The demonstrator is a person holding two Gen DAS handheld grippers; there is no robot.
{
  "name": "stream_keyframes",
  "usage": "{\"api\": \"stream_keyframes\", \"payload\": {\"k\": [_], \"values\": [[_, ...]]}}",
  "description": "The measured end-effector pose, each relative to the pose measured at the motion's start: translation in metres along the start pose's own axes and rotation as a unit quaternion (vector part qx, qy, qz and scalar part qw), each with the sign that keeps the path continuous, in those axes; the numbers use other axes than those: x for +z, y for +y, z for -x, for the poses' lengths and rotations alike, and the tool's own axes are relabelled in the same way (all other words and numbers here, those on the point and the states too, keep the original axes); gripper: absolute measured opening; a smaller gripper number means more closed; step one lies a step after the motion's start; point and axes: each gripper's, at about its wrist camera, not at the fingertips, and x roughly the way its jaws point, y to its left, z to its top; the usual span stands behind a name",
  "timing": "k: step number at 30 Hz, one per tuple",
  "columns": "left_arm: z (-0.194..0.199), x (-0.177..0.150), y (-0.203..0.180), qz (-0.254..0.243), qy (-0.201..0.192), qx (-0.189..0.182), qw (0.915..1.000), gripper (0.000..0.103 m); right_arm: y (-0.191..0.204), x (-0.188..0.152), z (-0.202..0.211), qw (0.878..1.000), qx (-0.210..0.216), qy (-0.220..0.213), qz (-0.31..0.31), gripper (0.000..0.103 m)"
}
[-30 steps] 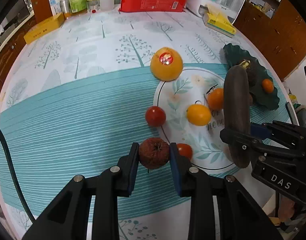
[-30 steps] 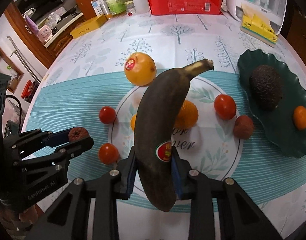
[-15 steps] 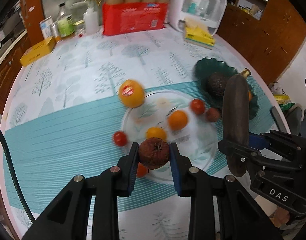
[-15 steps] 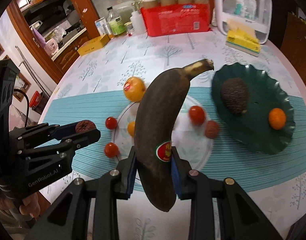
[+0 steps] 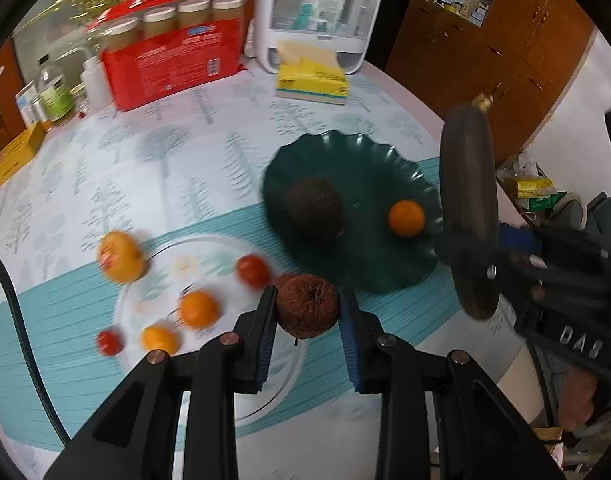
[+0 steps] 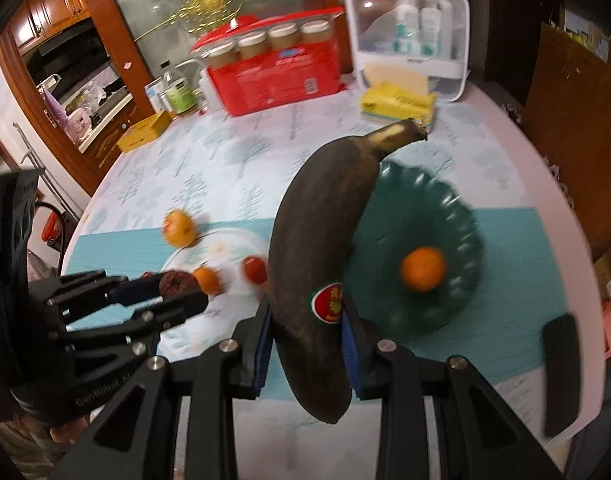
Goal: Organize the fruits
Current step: 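Carry the banana and brown fruit with both tools into the green plate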
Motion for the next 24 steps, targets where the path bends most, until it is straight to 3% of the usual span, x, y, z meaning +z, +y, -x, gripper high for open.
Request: {"api": "stream_keyframes", "payload": {"k": [5,12,24], "values": [[-0.033,0.029,-0.039,0.011,-0.002,0.001,0.9999,0.028,-0.046,0.031,-0.008,0.999,-0.018,-0.004,0.034,0.031],[-0.090,0.053,-0.078,0.034,0.011,0.011,0.9993,0.028,-0.092,0.063,-0.060,0.995,-0.017,0.029,0.092,0.031],[-0.149,0.050,-0.082,0.082,0.054,0.045,0.9941,0.028,-0.118,0.074,-0.142,0.987,0.026,0.088,0.135,0.031]]}}
